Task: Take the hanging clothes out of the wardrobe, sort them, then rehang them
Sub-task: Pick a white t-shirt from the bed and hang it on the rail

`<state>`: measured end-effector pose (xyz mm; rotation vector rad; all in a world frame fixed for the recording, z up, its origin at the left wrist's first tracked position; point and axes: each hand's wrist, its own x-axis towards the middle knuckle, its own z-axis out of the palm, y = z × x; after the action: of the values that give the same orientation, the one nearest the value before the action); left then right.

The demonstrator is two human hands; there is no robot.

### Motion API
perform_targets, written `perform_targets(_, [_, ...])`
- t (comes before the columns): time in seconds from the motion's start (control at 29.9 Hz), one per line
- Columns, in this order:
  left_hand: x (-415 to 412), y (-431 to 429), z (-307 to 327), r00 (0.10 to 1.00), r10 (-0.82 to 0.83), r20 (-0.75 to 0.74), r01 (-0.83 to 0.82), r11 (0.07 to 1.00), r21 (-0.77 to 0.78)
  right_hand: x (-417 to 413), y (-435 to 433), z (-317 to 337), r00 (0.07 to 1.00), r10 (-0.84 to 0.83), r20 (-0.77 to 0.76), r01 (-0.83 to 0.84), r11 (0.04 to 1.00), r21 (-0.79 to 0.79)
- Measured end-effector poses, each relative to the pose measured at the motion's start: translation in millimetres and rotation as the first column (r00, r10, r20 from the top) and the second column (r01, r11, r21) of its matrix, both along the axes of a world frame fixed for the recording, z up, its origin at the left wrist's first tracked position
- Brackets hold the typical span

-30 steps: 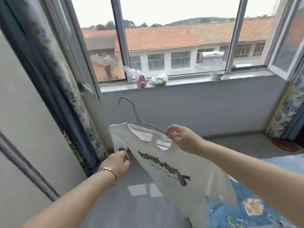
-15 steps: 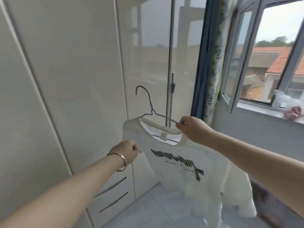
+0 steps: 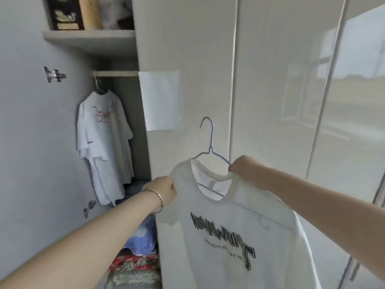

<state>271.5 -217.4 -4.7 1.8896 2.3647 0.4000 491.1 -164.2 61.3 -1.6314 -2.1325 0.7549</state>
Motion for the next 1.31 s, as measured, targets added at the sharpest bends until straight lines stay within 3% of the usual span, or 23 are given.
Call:
perform_targets(0.17, [-117,-21,21,0.983,0.182,0.025,-0.182,0.983,0.020,-113,10,19,0.986,0.070,-0.153,-0.078,0.996,-0.041])
perform_targets(0.37, [-245,-14,42,0.963,0.268,0.028,-0.270,0.961,0.063,-248,28,33,0.971,0.240,-0.018,-0.240,0.971,0.023])
perform_targets(0.54, [-324,13,67,0.958,0.284,0.028,-0.286,0.948,0.137,-339,51,61,0.980,0.183,-0.072,-0.177,0.981,0.085])
perform_targets(0.57, [-336,21,73,0.959,0.282,0.023,-0.282,0.947,0.152,-357,58,67,0.982,0.181,-0.050,-0.179,0.983,0.041])
perform_targets(0.6, [-347,29,78,0.958,0.288,0.006,-0.285,0.945,0.161,-377,66,69,0.984,0.176,0.014,-0.177,0.978,0.107])
perform_targets(0.7, [-378,58,89,0.950,0.300,-0.090,-0.280,0.943,0.179,-430,100,77,0.968,0.173,-0.183,-0.160,0.983,0.086])
perform_targets(0.77, [-395,80,96,0.932,0.296,-0.212,-0.257,0.947,0.193,-455,125,80,0.970,0.206,-0.127,-0.191,0.974,0.119])
perform_targets(0.8, [-404,92,99,0.923,0.297,-0.247,-0.249,0.946,0.208,-472,141,77,0.966,0.249,0.069,-0.258,0.940,0.221])
perform_targets(0.84, [-415,107,101,0.919,0.301,-0.254,-0.248,0.943,0.221,-491,158,78,0.969,0.237,0.066,-0.246,0.933,0.263])
perform_targets(0.9, [-436,136,107,0.922,0.321,-0.218,-0.266,0.932,0.246,-520,186,91,0.958,0.173,-0.231,-0.130,0.973,0.191])
perform_targets(1.04, [-477,193,129,0.915,0.351,-0.199,-0.285,0.911,0.298,-582,251,121,0.966,0.193,-0.173,-0.135,0.945,0.298])
perform_targets(1.31, [-537,259,172,0.898,0.395,-0.195,-0.310,0.881,0.358,-698,335,174,0.941,0.248,-0.228,-0.143,0.906,0.398])
